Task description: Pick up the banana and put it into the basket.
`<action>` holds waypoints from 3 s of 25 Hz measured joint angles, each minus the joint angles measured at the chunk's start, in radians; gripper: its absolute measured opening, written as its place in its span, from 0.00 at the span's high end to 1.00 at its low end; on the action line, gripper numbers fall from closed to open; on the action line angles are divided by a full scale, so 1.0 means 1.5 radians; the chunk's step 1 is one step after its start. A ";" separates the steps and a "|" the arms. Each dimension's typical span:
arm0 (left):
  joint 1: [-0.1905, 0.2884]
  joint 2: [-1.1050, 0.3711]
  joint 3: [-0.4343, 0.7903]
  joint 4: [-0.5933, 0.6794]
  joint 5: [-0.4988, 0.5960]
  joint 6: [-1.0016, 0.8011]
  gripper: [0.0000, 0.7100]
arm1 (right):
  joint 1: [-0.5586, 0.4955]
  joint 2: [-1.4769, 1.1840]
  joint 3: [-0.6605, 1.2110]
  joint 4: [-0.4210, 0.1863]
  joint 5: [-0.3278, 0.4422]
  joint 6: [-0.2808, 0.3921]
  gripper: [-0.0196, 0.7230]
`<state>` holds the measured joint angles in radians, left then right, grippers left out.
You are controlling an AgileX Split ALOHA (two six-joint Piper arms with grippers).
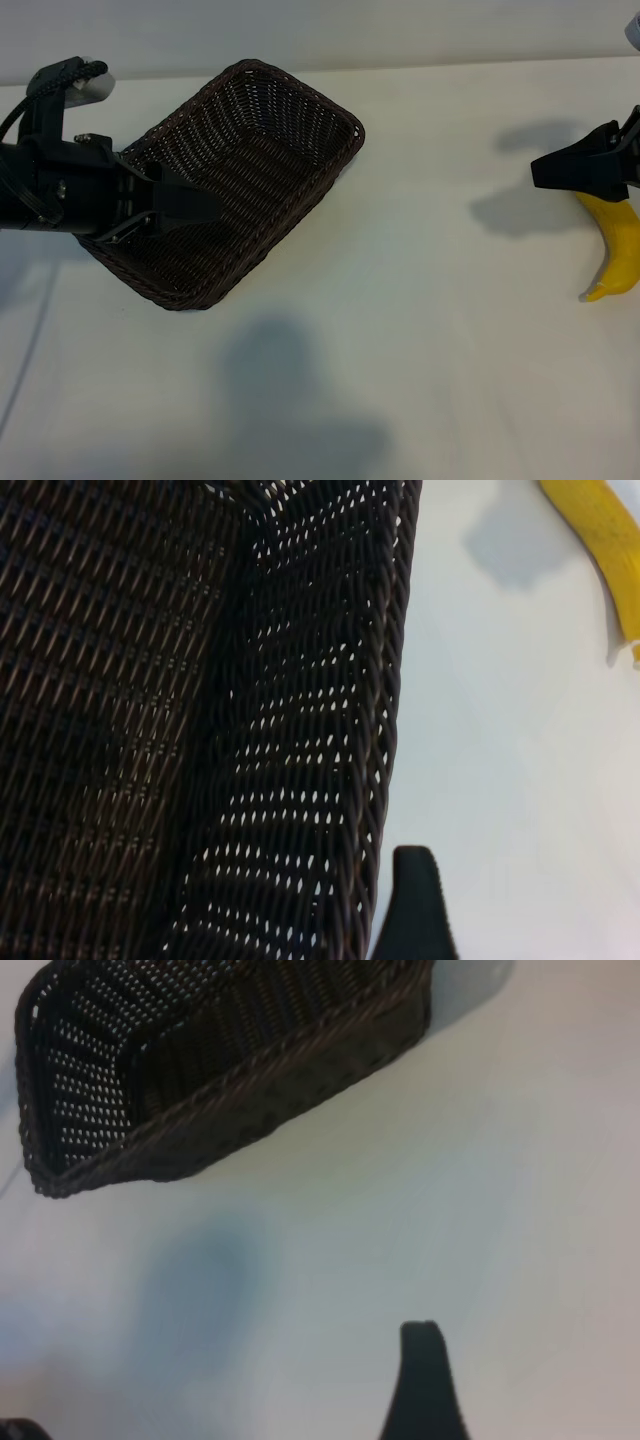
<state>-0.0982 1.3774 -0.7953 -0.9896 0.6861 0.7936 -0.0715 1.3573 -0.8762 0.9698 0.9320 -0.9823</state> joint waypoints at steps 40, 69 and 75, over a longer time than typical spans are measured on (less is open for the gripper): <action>0.000 0.096 -0.102 0.532 0.092 -0.979 0.20 | 0.000 0.000 0.000 0.000 -0.009 0.000 0.25; 0.000 0.284 -0.102 0.502 -0.058 -0.992 0.33 | 0.000 0.000 0.000 0.000 -0.010 0.000 0.25; 0.004 0.297 -0.102 0.492 -0.065 -1.000 0.68 | 0.000 0.000 0.000 0.000 -0.010 0.001 0.25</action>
<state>-0.0916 1.8227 -0.9485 -0.2515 0.5886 -0.7066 -0.0715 1.3573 -0.8762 0.9698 0.9169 -0.9813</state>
